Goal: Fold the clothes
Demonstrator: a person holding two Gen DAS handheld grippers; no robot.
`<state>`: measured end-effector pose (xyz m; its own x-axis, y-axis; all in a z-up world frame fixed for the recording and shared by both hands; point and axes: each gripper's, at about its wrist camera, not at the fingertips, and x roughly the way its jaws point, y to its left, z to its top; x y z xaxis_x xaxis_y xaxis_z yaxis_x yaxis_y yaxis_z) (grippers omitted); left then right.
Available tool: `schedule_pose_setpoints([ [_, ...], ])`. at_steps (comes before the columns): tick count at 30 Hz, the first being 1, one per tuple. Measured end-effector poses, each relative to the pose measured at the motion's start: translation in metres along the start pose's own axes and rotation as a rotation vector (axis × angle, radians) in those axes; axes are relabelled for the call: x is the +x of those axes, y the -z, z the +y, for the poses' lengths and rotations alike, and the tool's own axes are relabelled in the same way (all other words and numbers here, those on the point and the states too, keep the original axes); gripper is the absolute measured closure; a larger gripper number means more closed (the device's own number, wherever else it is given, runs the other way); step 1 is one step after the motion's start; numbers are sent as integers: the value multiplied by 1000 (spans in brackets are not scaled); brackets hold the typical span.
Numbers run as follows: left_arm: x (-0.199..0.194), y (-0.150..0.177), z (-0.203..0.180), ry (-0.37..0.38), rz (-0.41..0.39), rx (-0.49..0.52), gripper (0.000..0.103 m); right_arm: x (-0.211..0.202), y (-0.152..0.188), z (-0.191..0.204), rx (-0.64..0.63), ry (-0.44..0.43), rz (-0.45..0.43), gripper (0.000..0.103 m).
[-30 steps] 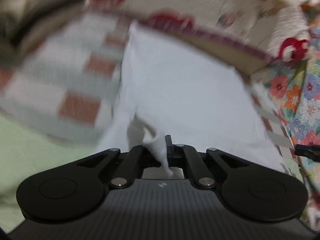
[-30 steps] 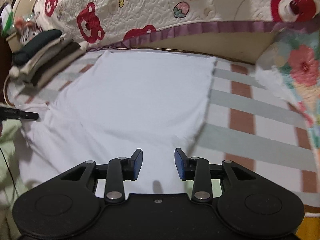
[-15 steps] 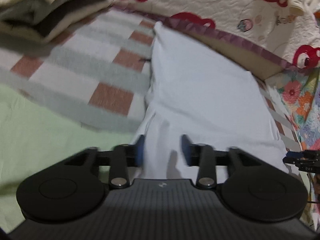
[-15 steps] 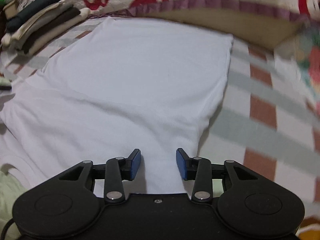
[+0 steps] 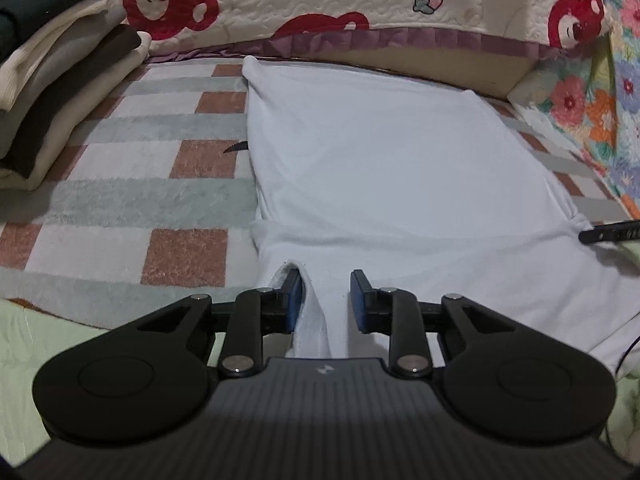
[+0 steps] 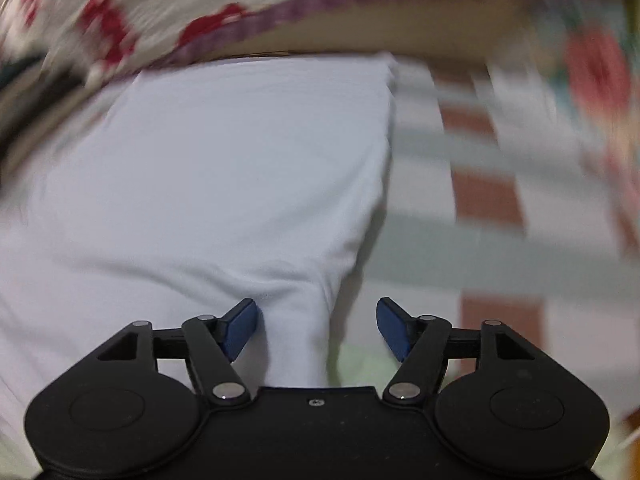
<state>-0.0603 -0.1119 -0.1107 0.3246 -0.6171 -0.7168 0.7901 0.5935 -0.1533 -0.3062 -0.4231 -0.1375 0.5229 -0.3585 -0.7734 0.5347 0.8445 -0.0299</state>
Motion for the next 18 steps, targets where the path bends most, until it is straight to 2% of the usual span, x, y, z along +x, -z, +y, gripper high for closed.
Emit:
schedule_pose_setpoints([
  [2,6,-1,-3,-45,11,29,89,1,2,-9,51,-7,-2,89],
  [5,10,-4,-5,-125,33,76,89,1,4,-23,127,-16,-5,93],
  [8,10,-5,4,-155,48,48,85,2,7,-37,205,-25,-5,102],
  [9,9,-5,8,-150,49,23,82,0,11,-44,237,-24,2,102],
  [10,8,-5,11,-148,49,2,73,-1,15,-51,268,-24,10,102],
  [12,3,-6,17,-177,43,-15,61,-4,23,-66,331,-22,26,94],
  [14,-4,-8,26,-215,29,-40,60,-13,29,-78,408,-67,1,89],
  [15,-7,-9,30,-226,24,-58,59,-17,31,-83,449,-99,-13,82],
  [16,-10,-9,37,-203,29,-103,58,-20,33,-88,490,-131,-26,65],
  [17,-13,-9,44,-180,34,-148,58,-23,36,-91,530,-163,-33,53],
  [18,-15,-8,51,-152,40,-197,58,-25,38,-93,565,-190,-35,52],
])
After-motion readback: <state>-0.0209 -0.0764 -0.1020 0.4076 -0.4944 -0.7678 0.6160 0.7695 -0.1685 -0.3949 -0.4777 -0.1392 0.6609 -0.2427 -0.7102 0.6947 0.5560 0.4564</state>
